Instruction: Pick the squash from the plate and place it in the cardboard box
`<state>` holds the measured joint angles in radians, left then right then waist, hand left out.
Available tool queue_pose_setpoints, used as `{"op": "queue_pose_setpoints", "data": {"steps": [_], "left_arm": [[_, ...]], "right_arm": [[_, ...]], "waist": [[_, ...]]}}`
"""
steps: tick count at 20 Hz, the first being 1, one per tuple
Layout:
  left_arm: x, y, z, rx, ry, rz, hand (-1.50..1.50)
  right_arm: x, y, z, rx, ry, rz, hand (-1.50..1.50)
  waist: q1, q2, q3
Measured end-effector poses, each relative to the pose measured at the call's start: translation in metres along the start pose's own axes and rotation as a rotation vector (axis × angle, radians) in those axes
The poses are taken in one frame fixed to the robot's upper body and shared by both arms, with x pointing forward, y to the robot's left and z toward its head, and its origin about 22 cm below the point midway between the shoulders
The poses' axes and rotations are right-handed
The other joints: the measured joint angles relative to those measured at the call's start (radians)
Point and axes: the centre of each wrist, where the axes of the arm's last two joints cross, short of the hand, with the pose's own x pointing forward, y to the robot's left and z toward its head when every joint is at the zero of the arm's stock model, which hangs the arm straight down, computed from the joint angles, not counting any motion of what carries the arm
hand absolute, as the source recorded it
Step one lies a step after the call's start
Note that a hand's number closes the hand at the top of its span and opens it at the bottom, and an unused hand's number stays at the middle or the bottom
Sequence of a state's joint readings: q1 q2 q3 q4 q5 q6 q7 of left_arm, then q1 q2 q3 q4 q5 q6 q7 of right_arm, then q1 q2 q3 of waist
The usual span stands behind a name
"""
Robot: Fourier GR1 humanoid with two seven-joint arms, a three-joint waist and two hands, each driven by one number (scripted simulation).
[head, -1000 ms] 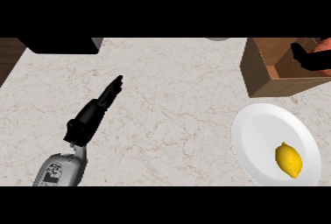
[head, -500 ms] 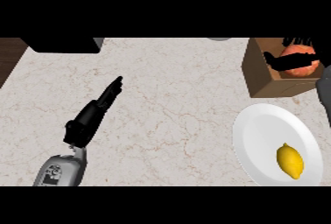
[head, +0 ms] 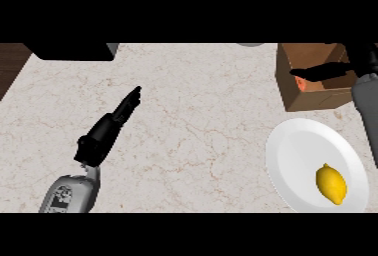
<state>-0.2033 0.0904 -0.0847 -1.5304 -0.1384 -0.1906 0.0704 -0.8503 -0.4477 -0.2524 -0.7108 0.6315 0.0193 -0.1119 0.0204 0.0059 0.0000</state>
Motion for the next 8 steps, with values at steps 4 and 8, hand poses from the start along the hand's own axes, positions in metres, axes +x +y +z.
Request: {"op": "queue_pose_setpoints", "data": {"steps": [4,8], "left_arm": [[0.005,-0.002,0.001,-0.001,-0.005,0.006,0.0],[0.003,-0.005,0.001,0.011,-0.003,0.007,0.0]], "right_arm": [[-0.013,-0.008,0.001,-0.111,-0.029,-0.199,-1.5],[-0.026,-0.033,0.002,-0.202,-0.044,-0.406,-1.5]], "waist": [[0.001,0.001,0.001],[-0.006,0.0,0.002]]}}
